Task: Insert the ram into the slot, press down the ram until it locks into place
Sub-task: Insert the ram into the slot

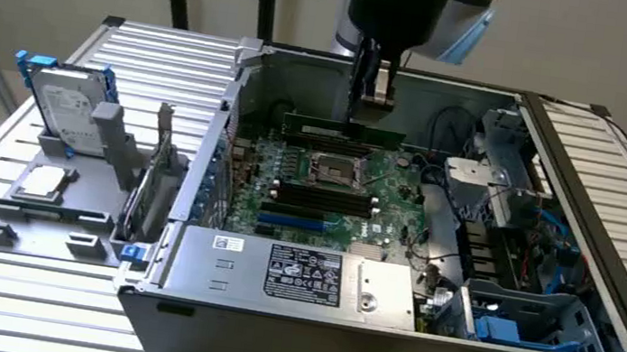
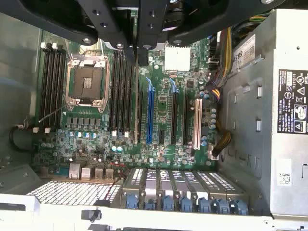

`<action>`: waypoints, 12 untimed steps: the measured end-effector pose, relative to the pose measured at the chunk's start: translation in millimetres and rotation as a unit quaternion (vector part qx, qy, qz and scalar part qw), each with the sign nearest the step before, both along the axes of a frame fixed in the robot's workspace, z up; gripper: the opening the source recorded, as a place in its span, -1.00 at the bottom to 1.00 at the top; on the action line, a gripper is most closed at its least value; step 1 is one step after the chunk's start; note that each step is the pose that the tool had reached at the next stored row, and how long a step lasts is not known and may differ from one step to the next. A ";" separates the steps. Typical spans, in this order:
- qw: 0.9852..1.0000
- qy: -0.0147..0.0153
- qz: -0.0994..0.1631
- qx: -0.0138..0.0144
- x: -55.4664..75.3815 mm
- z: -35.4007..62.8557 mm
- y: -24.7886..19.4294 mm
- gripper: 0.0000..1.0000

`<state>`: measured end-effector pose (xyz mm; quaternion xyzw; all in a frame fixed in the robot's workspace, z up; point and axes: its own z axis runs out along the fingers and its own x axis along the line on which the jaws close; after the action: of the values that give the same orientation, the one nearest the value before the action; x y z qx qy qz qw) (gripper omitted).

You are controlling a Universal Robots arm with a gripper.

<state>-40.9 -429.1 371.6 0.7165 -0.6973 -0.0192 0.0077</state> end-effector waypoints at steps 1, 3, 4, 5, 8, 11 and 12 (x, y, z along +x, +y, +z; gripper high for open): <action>1.000 0.000 0.000 0.000 0.0 0.0 0.0 -0.74; 1.000 0.000 0.000 0.000 0.0 0.0 0.0 -0.74; 1.000 0.000 0.000 0.000 0.0 0.0 0.0 -0.74; 1.000 0.000 0.000 0.000 0.0 0.0 0.0 -0.74; 1.000 0.000 0.000 0.000 0.0 -0.7 1.0 -0.74; 1.000 0.000 -0.001 0.000 0.0 -2.1 3.1 -0.74; 1.000 0.000 -0.001 0.000 0.0 -2.7 3.8 -0.74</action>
<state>-40.9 -425.2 368.9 0.7158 -0.6980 -0.0192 0.0076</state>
